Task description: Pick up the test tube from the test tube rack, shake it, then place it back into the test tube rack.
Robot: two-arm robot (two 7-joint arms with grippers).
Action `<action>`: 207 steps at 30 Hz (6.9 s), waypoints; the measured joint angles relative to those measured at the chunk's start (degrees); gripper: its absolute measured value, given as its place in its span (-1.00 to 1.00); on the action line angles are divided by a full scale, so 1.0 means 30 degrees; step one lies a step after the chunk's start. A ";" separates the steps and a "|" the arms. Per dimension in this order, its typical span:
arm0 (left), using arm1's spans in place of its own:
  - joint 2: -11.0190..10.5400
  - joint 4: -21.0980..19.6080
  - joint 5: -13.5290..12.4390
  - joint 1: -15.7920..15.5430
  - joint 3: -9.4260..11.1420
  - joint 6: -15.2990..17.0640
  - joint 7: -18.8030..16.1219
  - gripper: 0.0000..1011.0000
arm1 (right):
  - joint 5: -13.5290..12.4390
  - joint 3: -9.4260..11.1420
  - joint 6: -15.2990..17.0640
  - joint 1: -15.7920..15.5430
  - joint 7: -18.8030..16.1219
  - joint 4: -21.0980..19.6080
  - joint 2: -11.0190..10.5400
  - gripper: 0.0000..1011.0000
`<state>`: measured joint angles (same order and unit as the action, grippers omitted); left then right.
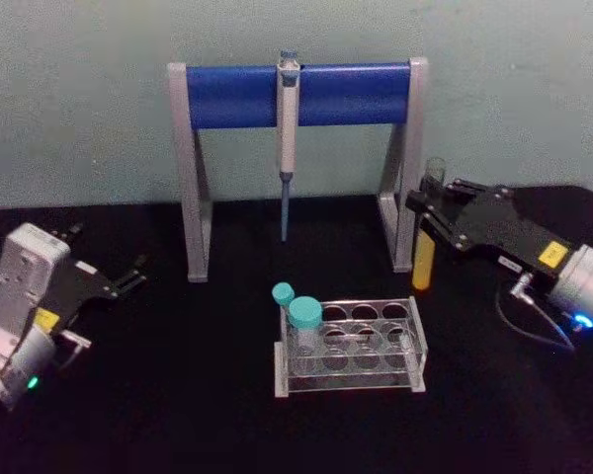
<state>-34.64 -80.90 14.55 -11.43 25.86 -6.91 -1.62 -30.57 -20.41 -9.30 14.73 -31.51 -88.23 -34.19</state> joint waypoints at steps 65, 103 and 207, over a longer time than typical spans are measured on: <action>0.0000 0.0001 0.0000 0.0000 0.0000 0.0001 0.0000 0.98 | -0.2724 -0.0121 0.0618 0.1400 -0.2986 0.1945 0.1566 -0.54; 0.0000 0.0001 0.0000 0.0001 0.0001 0.0000 0.0000 0.98 | -0.3063 -0.0748 0.1390 -0.0363 -0.2998 0.0439 -0.0683 -0.54; 0.0000 0.0001 0.0000 0.0000 0.0000 0.0001 0.0000 0.98 | -0.1316 -0.2088 0.1860 0.0792 -0.3238 0.3433 0.0304 -0.23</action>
<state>-34.65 -80.90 14.55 -11.43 25.86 -6.91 -1.62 -34.51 -26.67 -3.71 17.11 -41.22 -77.93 -33.28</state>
